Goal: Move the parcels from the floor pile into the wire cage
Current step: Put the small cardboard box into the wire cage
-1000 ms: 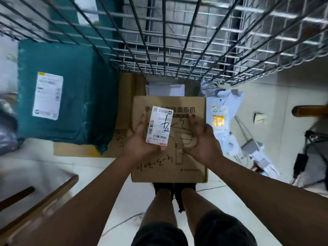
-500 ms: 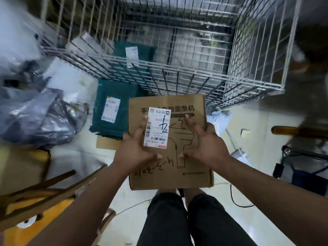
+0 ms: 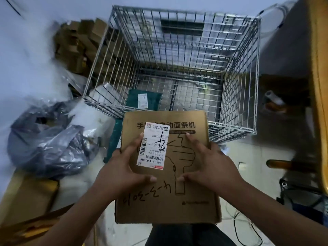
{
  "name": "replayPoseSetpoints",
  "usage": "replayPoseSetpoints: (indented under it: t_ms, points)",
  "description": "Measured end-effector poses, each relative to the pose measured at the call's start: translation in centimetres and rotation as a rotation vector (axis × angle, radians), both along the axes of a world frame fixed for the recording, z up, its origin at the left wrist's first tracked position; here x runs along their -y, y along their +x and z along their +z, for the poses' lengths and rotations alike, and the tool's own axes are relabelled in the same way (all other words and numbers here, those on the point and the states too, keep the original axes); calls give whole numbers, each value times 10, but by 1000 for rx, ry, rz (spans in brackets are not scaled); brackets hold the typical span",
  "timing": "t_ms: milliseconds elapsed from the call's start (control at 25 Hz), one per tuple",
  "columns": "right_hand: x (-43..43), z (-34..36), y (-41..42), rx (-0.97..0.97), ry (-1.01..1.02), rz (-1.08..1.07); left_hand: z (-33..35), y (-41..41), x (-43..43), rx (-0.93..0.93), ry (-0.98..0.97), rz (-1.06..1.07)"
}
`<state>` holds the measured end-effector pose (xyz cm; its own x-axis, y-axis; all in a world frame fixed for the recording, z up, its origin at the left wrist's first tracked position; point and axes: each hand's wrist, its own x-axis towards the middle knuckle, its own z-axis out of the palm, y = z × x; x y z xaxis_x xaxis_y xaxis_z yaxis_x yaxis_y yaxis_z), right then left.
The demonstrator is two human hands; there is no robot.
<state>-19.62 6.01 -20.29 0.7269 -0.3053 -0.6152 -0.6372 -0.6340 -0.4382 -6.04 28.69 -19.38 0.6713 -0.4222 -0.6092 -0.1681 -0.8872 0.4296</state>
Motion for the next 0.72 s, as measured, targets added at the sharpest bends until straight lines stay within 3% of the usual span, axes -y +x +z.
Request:
replayPoseSetpoints:
  t_ms: [320,720]
  points:
    - [23,53,75,33,-122,-18,32,89,19,70,-110,-55]
    - [61,32,210,174,-160,-102,24,242,67,150,-199,-115]
